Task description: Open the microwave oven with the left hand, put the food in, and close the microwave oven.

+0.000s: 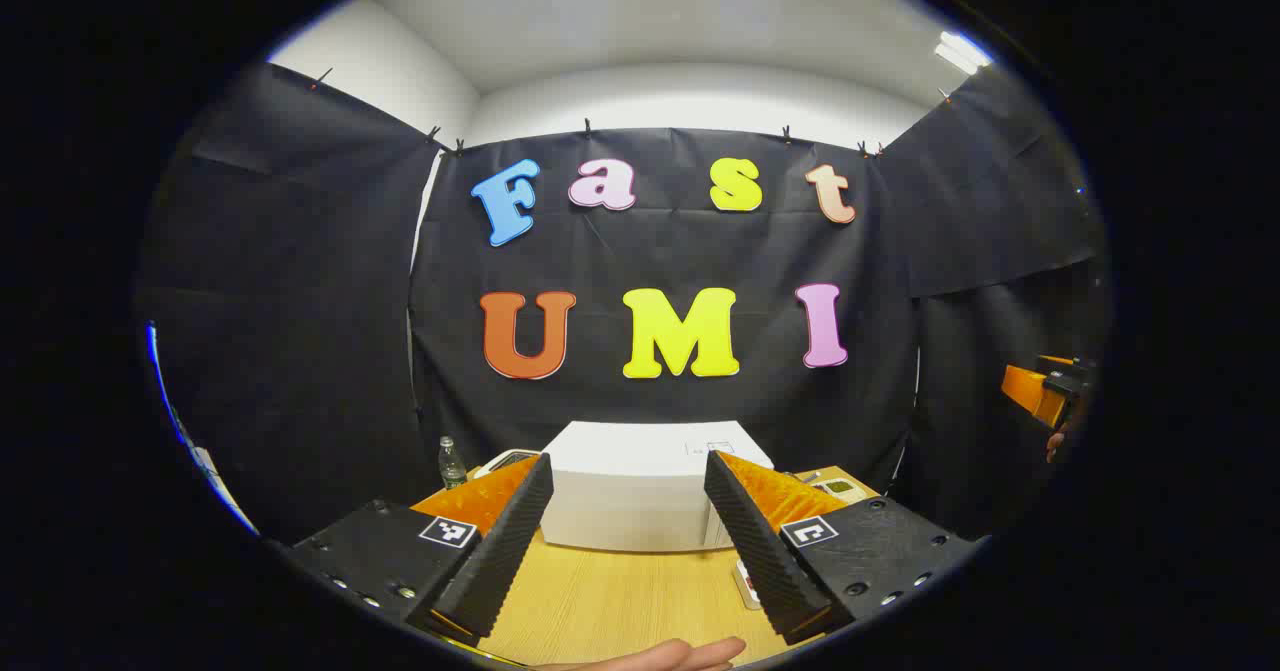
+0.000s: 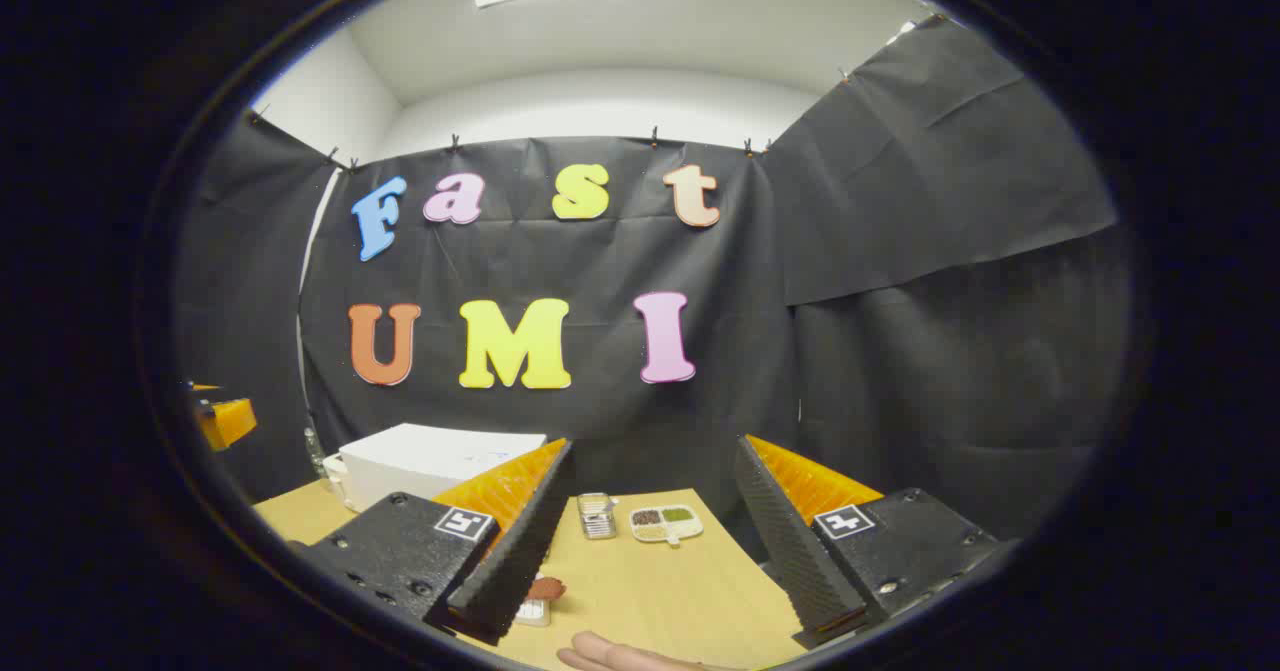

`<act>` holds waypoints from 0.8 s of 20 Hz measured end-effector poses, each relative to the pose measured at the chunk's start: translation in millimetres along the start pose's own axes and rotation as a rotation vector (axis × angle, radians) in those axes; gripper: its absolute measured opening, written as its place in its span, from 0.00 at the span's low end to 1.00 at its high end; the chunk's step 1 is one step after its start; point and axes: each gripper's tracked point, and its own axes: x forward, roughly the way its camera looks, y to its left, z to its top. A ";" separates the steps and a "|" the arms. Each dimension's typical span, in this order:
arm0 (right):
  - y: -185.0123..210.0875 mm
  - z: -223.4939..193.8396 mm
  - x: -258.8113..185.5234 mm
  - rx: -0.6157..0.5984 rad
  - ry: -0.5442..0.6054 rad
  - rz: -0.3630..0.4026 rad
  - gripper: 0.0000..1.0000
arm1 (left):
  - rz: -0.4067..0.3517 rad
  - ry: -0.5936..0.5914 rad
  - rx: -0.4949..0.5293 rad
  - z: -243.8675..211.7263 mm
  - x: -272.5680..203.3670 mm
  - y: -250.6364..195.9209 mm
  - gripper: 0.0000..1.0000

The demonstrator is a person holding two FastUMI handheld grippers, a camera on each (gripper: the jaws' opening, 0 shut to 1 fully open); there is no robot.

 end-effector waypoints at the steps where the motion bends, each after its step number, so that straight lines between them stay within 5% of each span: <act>1: 1.0 0.2 -0.4 -0.003 -0.001 0.003 1.00 | -0.002 -0.005 -0.003 1.7 -1.1 0.1 0.94; 2: 2.1 0.1 -1.4 -0.004 0.001 0.007 0.92 | -0.005 -0.005 -0.007 1.2 -0.8 -0.6 0.94; 6: 9.9 -3.4 -3.2 -0.005 0.007 0.033 0.92 | -0.004 0.003 -0.005 -5.2 2.1 3.2 0.95; 7: 11.9 -1.8 -3.2 -0.008 0.002 0.038 1.00 | -0.019 0.006 -0.003 -7.1 3.5 0.9 0.95; 9: 10.7 -6.3 0.3 -0.010 0.007 0.036 0.92 | -0.040 0.022 -0.017 -13.8 5.3 -3.8 0.95; 16: 13.2 -20.3 7.4 -0.004 0.023 0.052 0.92 | -0.041 0.029 -0.029 -28.5 27.8 -3.7 0.94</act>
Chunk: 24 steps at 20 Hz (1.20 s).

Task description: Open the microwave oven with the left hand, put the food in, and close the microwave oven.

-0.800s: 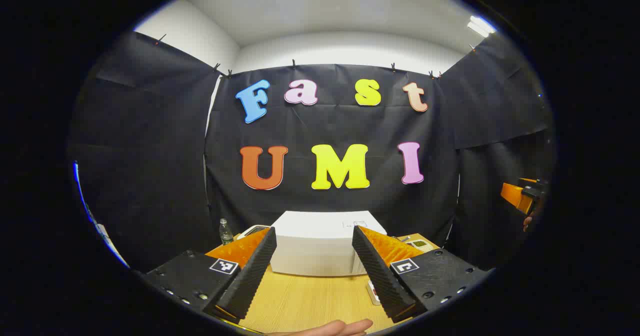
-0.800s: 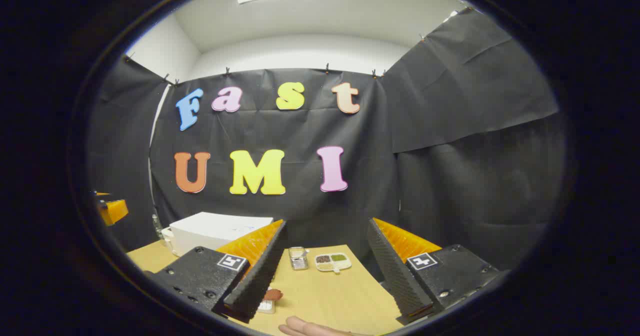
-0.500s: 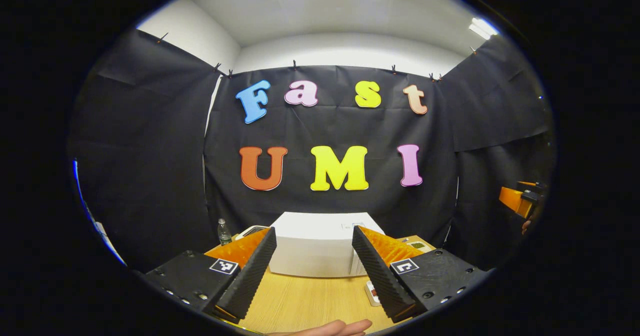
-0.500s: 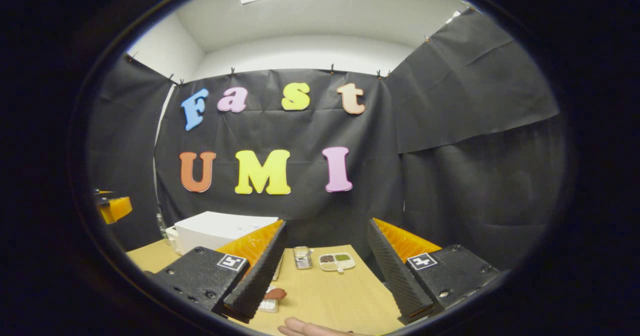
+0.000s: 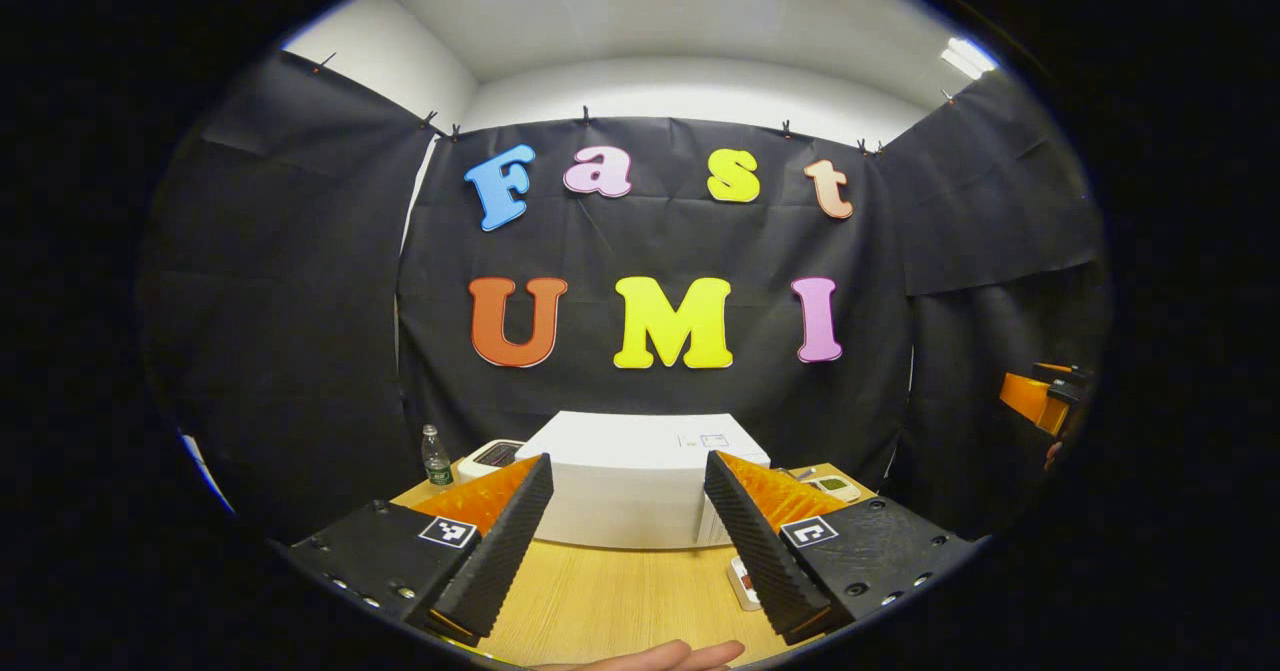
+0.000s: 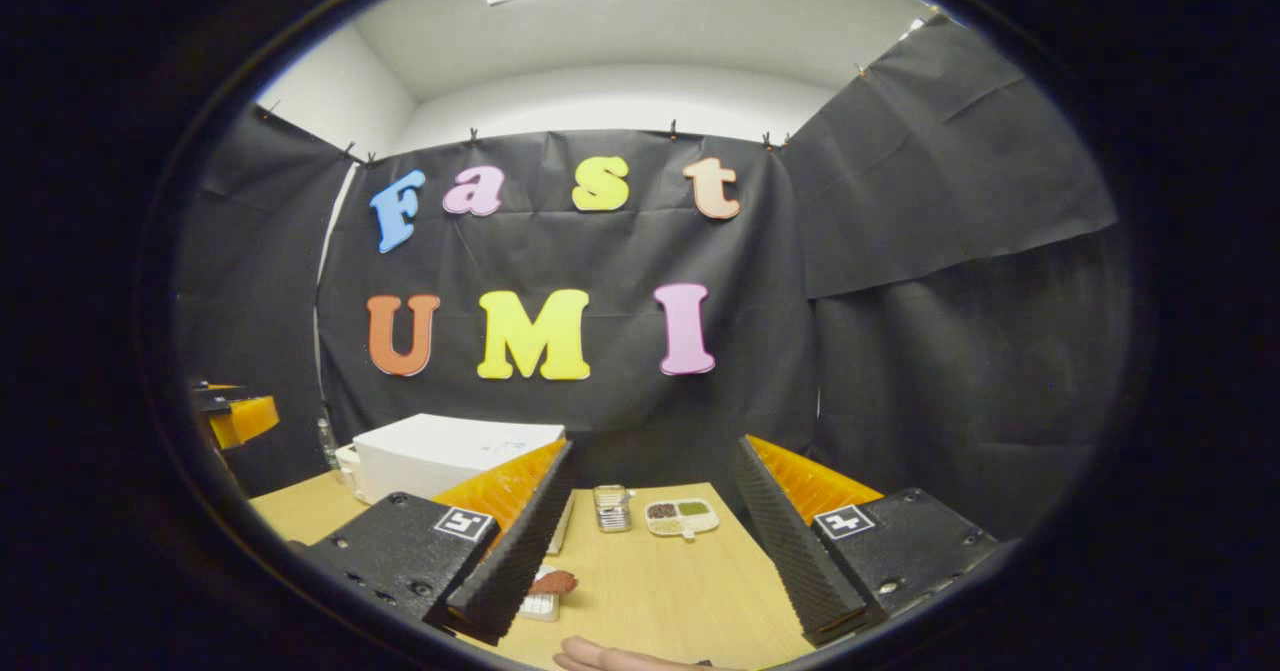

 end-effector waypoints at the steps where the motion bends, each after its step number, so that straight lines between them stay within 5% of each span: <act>1: -0.3 -4.8 0.6 -0.005 0.005 0.000 0.92 | -0.010 0.001 -0.010 -3.9 7.8 -3.9 0.94; 3: 1.0 -10.3 0.2 -0.002 0.022 0.013 0.92 | -0.035 0.015 -0.044 -15.9 26.0 -13.5 0.94; 4: 1.9 -11.1 -0.4 0.003 0.028 0.020 0.93 | -0.047 0.023 -0.061 -20.8 36.4 -19.4 0.86; 6: -6.4 -12.0 -0.9 0.011 0.022 0.002 1.00 | -0.084 0.043 -0.091 -33.9 57.3 -33.5 0.93; 7: -9.7 -10.7 -2.0 0.014 0.013 -0.008 1.00 | -0.097 0.043 -0.092 -37.4 67.8 -39.4 0.81; 8: -10.4 -11.0 -3.5 0.010 0.003 -0.011 0.92 | -0.104 0.033 -0.088 -40.7 78.1 -42.8 0.92; 13: -12.2 -15.1 -9.6 -0.024 -0.019 -0.005 0.92 | -0.128 0.091 -0.098 -97.3 143.7 -67.5 0.92; 14: -12.7 -14.0 -10.6 -0.030 -0.029 -0.001 1.00 | -0.130 0.117 -0.093 -110.3 156.4 -70.5 0.92; 20: -17.6 -3.9 -15.6 -0.056 -0.087 -0.010 0.92 | -0.135 0.264 -0.069 -191.6 225.1 -87.4 0.93; 21: -16.7 -4.6 -15.2 -0.061 -0.089 -0.003 1.00 | -0.138 0.283 -0.085 -203.9 233.3 -93.5 0.93; 24: -16.5 -11.6 -13.3 -0.055 -0.080 0.015 1.00 | -0.124 0.313 -0.097 -235.3 250.1 -103.8 0.93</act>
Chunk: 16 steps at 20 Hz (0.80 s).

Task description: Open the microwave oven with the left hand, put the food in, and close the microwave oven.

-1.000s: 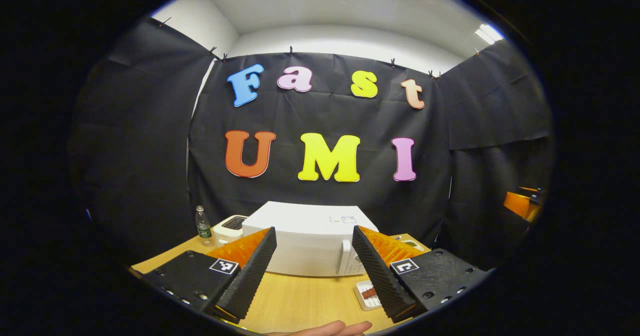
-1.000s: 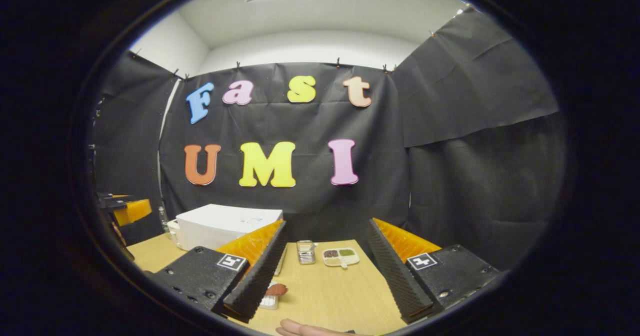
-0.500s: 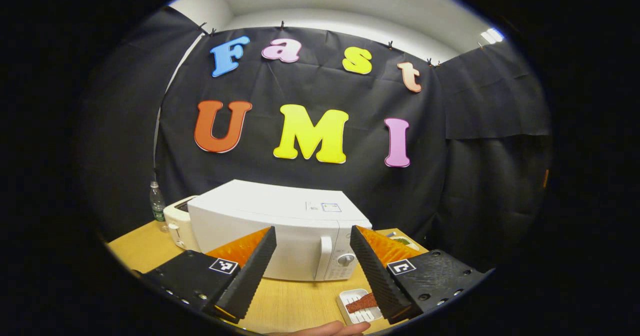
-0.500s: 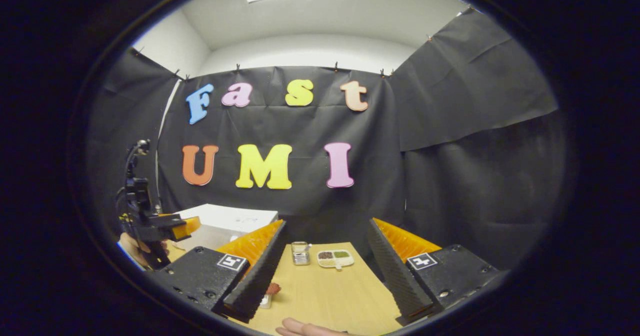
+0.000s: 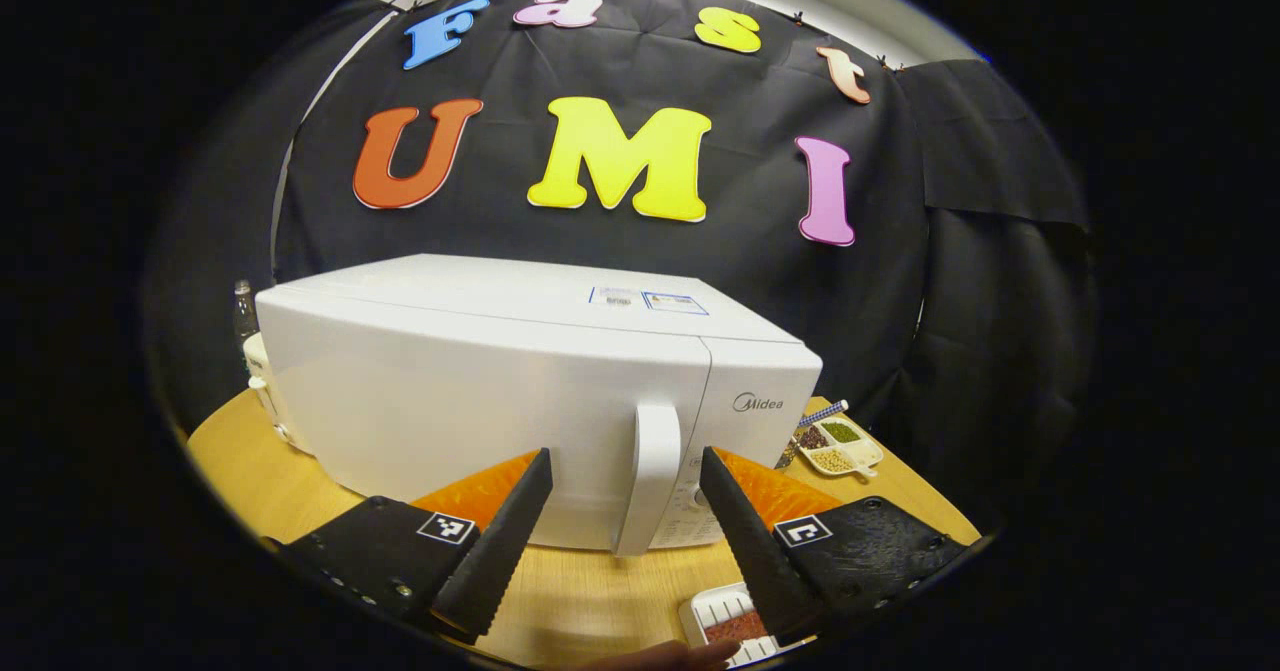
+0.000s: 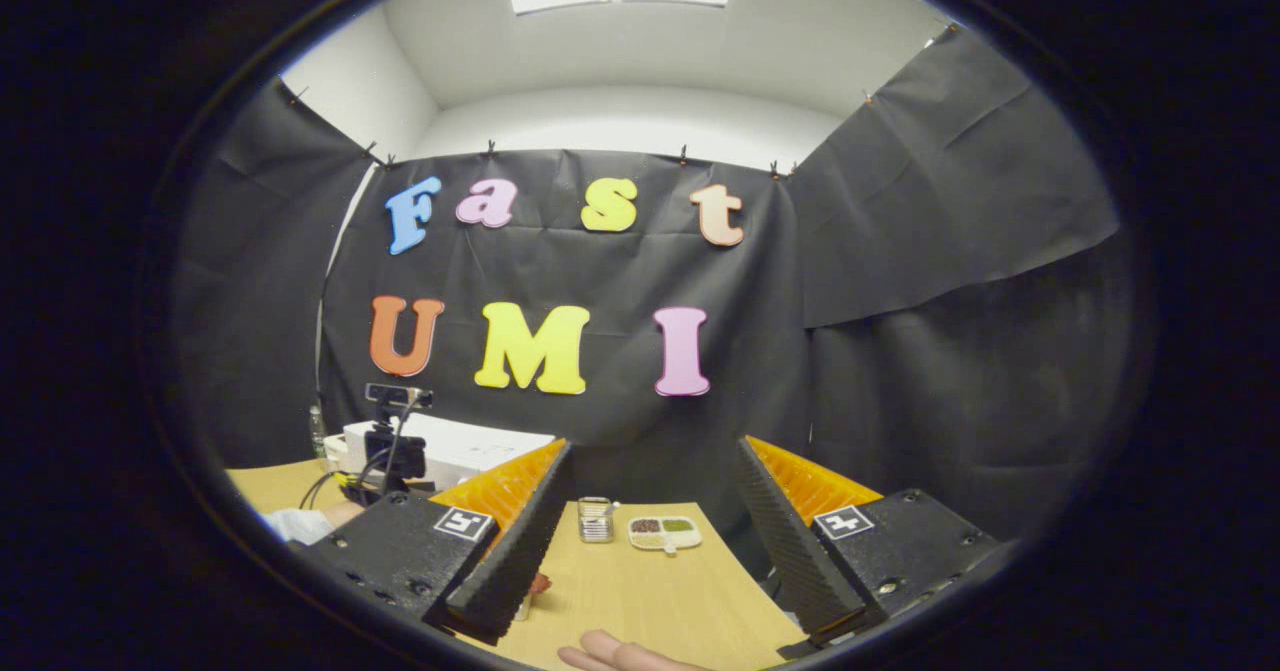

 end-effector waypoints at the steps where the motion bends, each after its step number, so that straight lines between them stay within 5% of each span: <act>1: -1.7 -5.0 1.3 0.004 0.008 0.004 1.00 | -0.005 0.003 0.002 -7.0 5.8 -3.4 0.93; 3: -3.7 -11.1 3.8 0.013 0.009 0.020 0.93 | -0.018 0.015 0.009 -17.4 16.1 -10.3 0.92; 6: -13.2 -23.5 8.7 0.026 0.022 0.029 1.00 | 0.060 -0.014 0.031 -16.6 21.5 -2.2 0.82; 7: -13.7 -26.7 11.1 0.034 0.028 0.033 1.00 | 0.056 -0.002 0.054 -22.1 27.4 -7.8 0.62; 9: -16.7 -34.9 12.8 0.047 0.044 0.037 1.00 | 0.100 0.031 0.137 -25.7 32.2 -4.6 0.38; 10: -16.2 -37.3 14.0 0.051 0.050 0.040 0.92 | 0.105 0.042 0.148 -24.8 23.2 -3.4 0.28; 13: -20.7 -42.4 13.8 0.043 0.063 0.032 0.92 | 0.097 0.057 0.092 -27.4 22.6 -3.1 0.15; 16: -24.1 -42.4 11.3 0.035 0.063 0.023 0.92 | 0.081 0.047 0.109 -26.9 20.9 -4.1 0.15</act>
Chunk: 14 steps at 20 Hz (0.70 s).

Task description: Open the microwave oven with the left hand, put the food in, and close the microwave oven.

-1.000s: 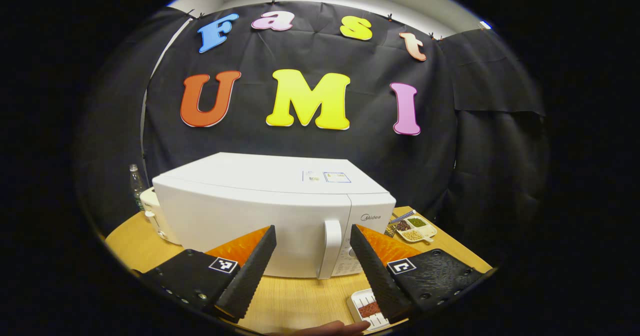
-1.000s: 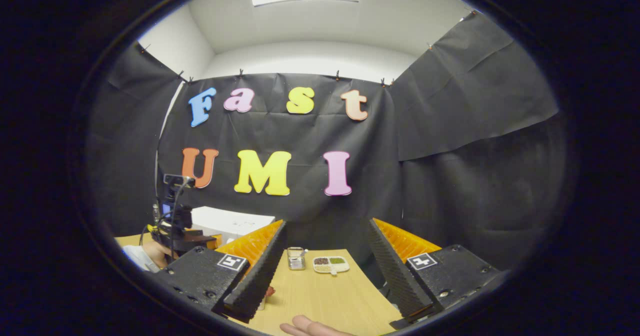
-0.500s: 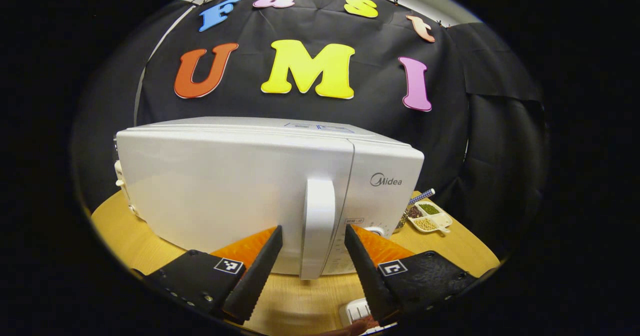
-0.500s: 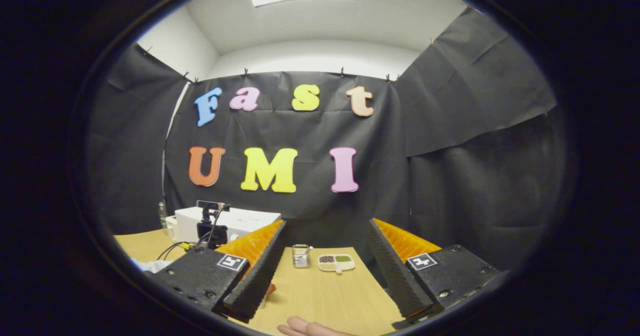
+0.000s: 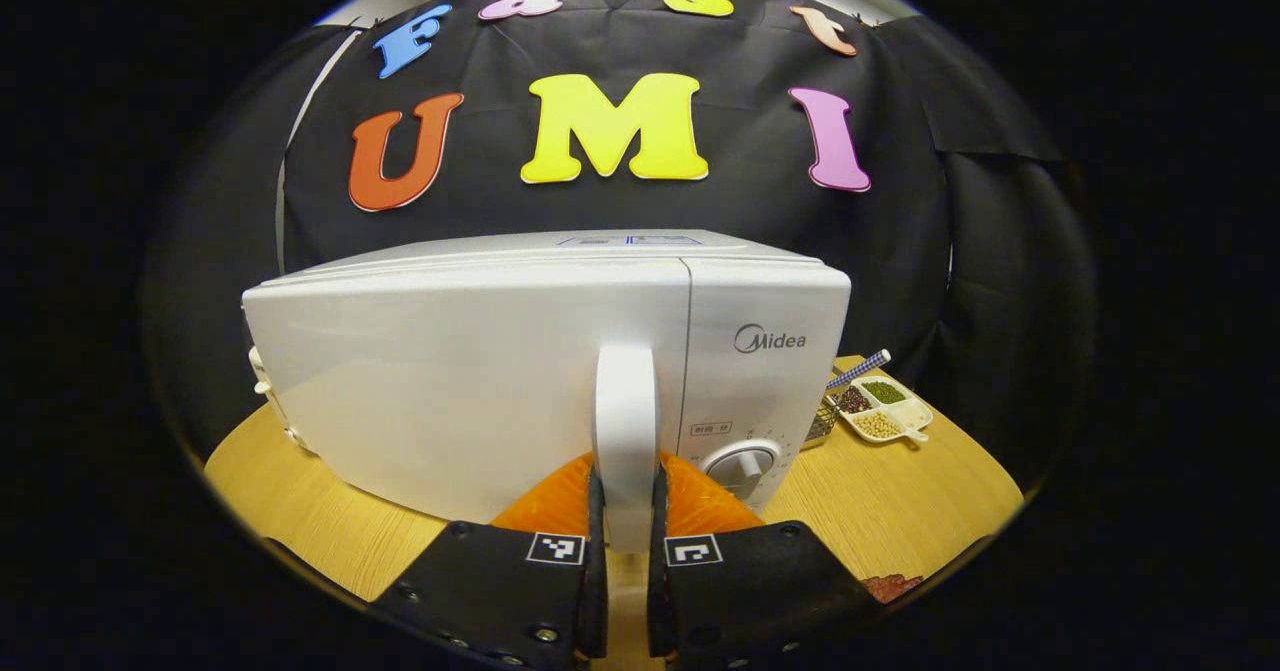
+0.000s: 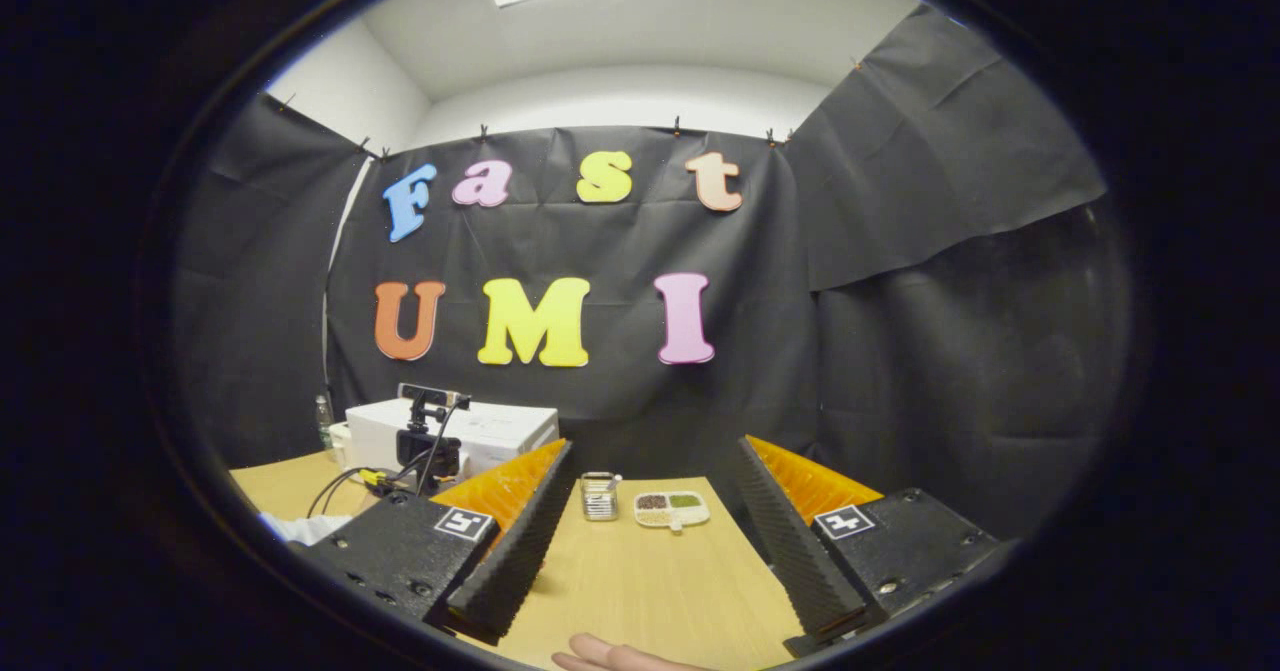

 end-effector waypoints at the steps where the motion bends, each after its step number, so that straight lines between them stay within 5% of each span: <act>1: -0.8 -1.1 0.1 0.001 0.000 -0.002 1.00 | -0.007 0.005 -0.005 -3.1 -0.5 -0.6 0.15; 2: -1.0 -1.1 0.4 0.003 0.000 -0.001 0.92 | -0.011 -0.005 -0.008 -1.7 -0.2 -0.4 0.15; 6: -2.8 -5.8 1.6 -0.004 0.004 -0.012 0.92 | -0.016 -0.026 -0.024 -0.5 -2.9 0.1 0.15; 7: -4.0 -6.4 2.5 -0.013 0.001 -0.018 1.00 | -0.022 -0.020 -0.039 -4.0 -8.3 0.5 0.04; 8: -4.7 -6.8 1.3 -0.024 -0.004 -0.022 0.92 | -0.020 -0.047 -0.029 1.0 -14.6 0.5 0.03; 10: -5.0 -8.2 -0.7 -0.036 -0.010 -0.027 0.92 | -0.039 -0.049 -0.005 -5.5 -29.7 2.6 0.02; 11: -2.9 -10.5 -1.7 -0.035 -0.007 -0.024 1.00 | -0.057 -0.067 -0.005 -5.5 -36.6 3.9 0.02; 12: 0.0 -12.9 -1.9 -0.032 -0.001 -0.020 0.92 | -0.076 -0.063 -0.015 -11.3 -45.9 5.7 0.02; 14: 4.6 -17.7 -2.9 -0.027 0.012 -0.011 0.92 | -0.098 -0.081 -0.007 -14.3 -61.4 9.8 0.02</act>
